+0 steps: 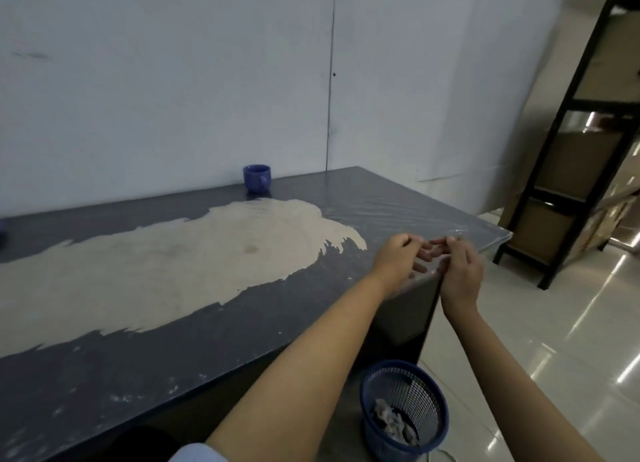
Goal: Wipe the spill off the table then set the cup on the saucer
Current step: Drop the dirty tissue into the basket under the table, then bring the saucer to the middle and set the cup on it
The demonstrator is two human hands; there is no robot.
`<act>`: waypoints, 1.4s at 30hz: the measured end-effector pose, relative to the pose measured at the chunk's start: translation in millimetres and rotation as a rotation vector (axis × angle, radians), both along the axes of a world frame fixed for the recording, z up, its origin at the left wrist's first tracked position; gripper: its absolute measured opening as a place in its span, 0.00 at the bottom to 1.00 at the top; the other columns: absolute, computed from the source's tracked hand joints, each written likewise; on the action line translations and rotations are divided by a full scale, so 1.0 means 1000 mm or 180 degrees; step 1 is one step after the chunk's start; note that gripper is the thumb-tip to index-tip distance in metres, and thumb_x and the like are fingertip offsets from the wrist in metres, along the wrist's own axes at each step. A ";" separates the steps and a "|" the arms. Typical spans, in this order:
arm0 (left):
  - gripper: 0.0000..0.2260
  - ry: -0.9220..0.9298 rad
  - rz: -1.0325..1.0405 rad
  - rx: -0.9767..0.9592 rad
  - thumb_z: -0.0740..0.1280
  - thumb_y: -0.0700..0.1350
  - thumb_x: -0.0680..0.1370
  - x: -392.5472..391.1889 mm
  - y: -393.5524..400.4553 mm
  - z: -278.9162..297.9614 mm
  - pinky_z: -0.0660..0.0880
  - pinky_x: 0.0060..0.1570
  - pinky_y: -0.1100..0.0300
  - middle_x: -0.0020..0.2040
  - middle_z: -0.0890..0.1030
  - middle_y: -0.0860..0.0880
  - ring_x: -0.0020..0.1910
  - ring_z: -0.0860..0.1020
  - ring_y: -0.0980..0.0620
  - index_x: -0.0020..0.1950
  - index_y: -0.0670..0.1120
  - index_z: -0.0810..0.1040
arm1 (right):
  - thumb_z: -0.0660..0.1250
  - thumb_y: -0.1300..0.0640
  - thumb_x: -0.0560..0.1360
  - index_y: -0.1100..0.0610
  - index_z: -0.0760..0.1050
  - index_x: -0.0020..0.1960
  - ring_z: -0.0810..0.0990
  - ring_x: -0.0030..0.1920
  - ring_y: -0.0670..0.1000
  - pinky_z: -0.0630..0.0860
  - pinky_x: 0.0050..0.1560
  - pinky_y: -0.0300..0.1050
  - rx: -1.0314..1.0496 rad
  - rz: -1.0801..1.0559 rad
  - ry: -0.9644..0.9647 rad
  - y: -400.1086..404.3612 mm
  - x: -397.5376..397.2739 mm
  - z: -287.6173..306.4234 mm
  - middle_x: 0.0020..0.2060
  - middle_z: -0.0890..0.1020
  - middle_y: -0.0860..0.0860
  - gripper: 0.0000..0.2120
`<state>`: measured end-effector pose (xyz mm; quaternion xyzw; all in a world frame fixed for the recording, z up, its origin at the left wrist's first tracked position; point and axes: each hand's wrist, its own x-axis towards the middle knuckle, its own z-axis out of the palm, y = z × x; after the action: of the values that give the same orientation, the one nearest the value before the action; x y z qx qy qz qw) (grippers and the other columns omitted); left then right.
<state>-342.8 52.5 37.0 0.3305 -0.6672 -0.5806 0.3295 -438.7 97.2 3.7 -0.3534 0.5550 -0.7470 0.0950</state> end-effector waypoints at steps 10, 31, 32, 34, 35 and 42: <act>0.14 -0.0242 0.1429 -0.0418 0.56 0.45 0.82 0.202 -0.067 0.049 0.71 0.34 0.62 0.47 0.80 0.46 0.33 0.77 0.53 0.55 0.39 0.78 | 0.60 0.58 0.79 0.54 0.79 0.43 0.80 0.39 0.44 0.72 0.39 0.39 0.0272 0.1550 0.0734 -0.087 0.163 0.046 0.40 0.84 0.51 0.10; 0.09 -0.0001 0.4243 0.0284 0.59 0.40 0.80 0.605 -0.120 -0.014 0.71 0.43 0.53 0.40 0.75 0.44 0.39 0.73 0.46 0.39 0.45 0.70 | 0.60 0.46 0.77 0.51 0.70 0.68 0.70 0.68 0.52 0.63 0.71 0.53 0.1300 0.3018 0.3245 -0.203 0.536 -0.008 0.68 0.74 0.50 0.22; 0.09 0.0064 0.4295 0.0332 0.59 0.39 0.80 0.613 -0.124 -0.016 0.71 0.43 0.53 0.38 0.74 0.44 0.37 0.72 0.47 0.39 0.44 0.70 | 0.59 0.46 0.77 0.52 0.69 0.70 0.68 0.70 0.52 0.61 0.72 0.54 0.1325 0.3031 0.3384 -0.208 0.546 -0.009 0.70 0.72 0.51 0.23; 0.11 0.0211 0.4357 0.0474 0.58 0.39 0.80 0.626 -0.134 -0.018 0.71 0.42 0.53 0.34 0.72 0.45 0.33 0.71 0.48 0.37 0.43 0.68 | 0.58 0.46 0.78 0.52 0.66 0.72 0.60 0.75 0.53 0.55 0.75 0.55 0.1358 0.3074 0.3561 -0.218 0.562 -0.009 0.74 0.65 0.53 0.24; 0.13 0.0301 0.4390 0.0549 0.58 0.39 0.81 0.633 -0.140 -0.019 0.72 0.41 0.54 0.33 0.72 0.46 0.32 0.70 0.49 0.36 0.44 0.68 | 0.58 0.45 0.79 0.52 0.64 0.73 0.56 0.77 0.53 0.51 0.76 0.55 0.1364 0.3097 0.3593 -0.222 0.568 -0.009 0.76 0.62 0.53 0.25; 0.19 0.1151 0.4273 0.1071 0.60 0.42 0.83 0.669 -0.180 -0.021 0.77 0.59 0.52 0.56 0.75 0.39 0.51 0.79 0.43 0.72 0.36 0.65 | 0.49 0.40 0.80 0.48 0.54 0.78 0.47 0.79 0.51 0.40 0.76 0.60 0.1450 0.2833 0.4187 -0.249 0.589 -0.021 0.79 0.53 0.51 0.28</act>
<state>325.8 -127.4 16.4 0.6146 -0.1561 -0.3933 0.6657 150.2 -152.1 -17.3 -0.8774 0.4432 -0.1492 0.1069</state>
